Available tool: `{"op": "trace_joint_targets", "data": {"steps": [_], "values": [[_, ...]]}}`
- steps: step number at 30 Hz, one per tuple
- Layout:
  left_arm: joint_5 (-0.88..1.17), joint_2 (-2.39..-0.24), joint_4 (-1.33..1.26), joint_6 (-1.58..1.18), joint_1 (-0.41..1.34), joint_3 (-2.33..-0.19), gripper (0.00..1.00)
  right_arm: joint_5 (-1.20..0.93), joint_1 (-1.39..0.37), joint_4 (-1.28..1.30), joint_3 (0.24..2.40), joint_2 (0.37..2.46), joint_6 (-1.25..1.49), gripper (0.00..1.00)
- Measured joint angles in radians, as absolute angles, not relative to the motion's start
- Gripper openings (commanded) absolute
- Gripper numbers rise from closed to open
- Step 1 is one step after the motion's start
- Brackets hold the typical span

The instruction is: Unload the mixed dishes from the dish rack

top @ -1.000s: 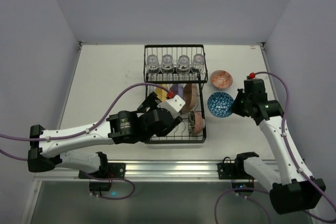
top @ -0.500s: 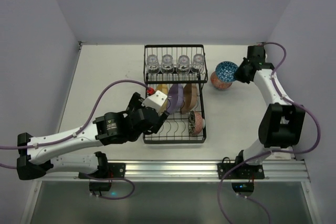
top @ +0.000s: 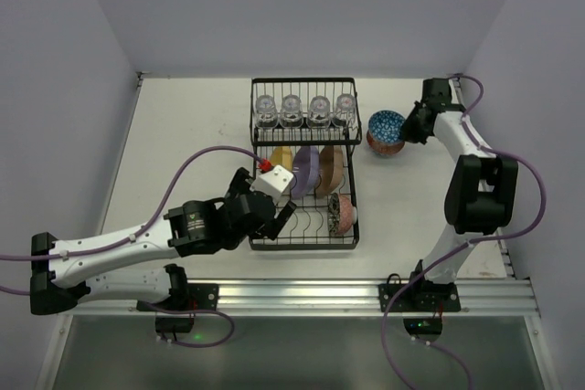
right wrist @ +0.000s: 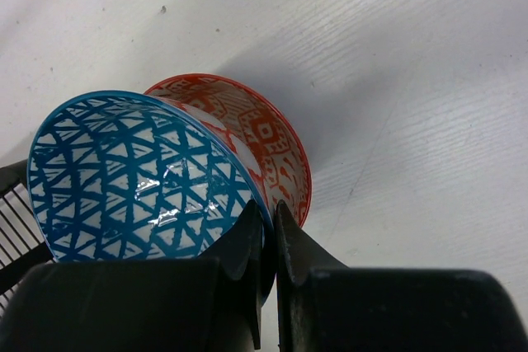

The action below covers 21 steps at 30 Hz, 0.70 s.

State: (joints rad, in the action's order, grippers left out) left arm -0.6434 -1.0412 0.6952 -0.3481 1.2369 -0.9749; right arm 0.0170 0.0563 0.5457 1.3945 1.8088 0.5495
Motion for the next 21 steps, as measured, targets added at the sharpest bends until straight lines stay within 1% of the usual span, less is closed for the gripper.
{"op": "trace_joint_targets", "data": {"steps": [6, 10, 12, 14, 19, 21], "values": [[-0.625, -1.041, 0.682, -0.348, 1.237, -0.974, 1.0, -0.007, 0.056, 0.534, 1.391, 1.829, 0.55, 0.09], [-0.615, -1.041, 0.675, -0.348, 1.237, -0.973, 1.0, -0.018, 0.056, 0.531, 1.391, 1.856, 0.55, 0.1], [-0.609, -1.041, 0.674, -0.348, 1.237, -0.973, 1.0, -0.019, 0.056, 0.53, 1.39, 1.86, 0.55, 0.17], [-0.604, -1.041, 0.672, -0.348, 1.237, -0.973, 1.0, -0.018, 0.057, 0.53, 1.389, 1.86, 0.552, 0.2], [-0.578, -1.044, 0.653, -0.361, 1.237, -0.973, 1.0, -0.019, 0.059, 0.517, 1.375, 1.86, 0.559, 0.32], [-0.56, -1.05, 0.632, -0.38, 1.237, -0.973, 1.0, -0.022, 0.06, 0.508, 1.369, 1.857, 0.562, 0.34]]}}
